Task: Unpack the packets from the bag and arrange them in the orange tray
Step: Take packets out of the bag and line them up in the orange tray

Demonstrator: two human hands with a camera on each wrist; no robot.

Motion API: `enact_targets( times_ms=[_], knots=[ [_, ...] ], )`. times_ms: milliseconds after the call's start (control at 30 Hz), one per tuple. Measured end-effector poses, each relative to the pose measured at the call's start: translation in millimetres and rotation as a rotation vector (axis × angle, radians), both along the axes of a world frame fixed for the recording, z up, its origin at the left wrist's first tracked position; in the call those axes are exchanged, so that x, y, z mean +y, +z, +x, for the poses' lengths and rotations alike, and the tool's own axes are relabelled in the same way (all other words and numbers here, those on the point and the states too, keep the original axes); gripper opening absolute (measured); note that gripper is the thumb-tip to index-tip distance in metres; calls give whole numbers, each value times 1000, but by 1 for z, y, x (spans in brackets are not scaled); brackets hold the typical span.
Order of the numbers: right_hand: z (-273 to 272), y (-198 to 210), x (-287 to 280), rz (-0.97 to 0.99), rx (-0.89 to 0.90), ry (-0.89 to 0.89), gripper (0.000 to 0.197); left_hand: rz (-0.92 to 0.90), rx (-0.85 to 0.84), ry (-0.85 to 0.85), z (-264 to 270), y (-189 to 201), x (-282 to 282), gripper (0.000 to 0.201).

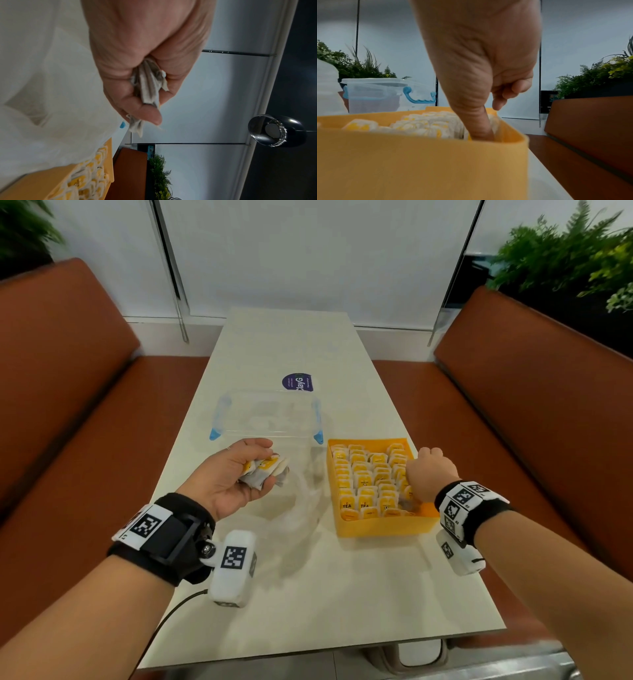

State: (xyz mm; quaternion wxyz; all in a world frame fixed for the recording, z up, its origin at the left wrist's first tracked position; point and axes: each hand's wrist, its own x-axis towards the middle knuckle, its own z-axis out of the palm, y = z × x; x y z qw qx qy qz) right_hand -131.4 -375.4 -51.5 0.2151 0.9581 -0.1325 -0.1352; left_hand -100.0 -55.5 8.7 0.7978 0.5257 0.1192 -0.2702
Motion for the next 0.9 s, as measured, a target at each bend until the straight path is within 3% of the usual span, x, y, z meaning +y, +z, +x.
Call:
enact_targets(
  times_ms=[267,633,767,900],
  knots=[
    [6,-10,-2,-58,-11,135,18,8,-7,1,0,0,-2,11],
    [11,0,1,16,-15,95,26,14,-16,14,0,1,-3,12],
    [15,35,16,94,-42,92,49,-5,-6,24,-2,3,-4,9],
    [18,71,55,395,-212,218,28,-20,44,16,-5,5,-8,10]
  ],
)
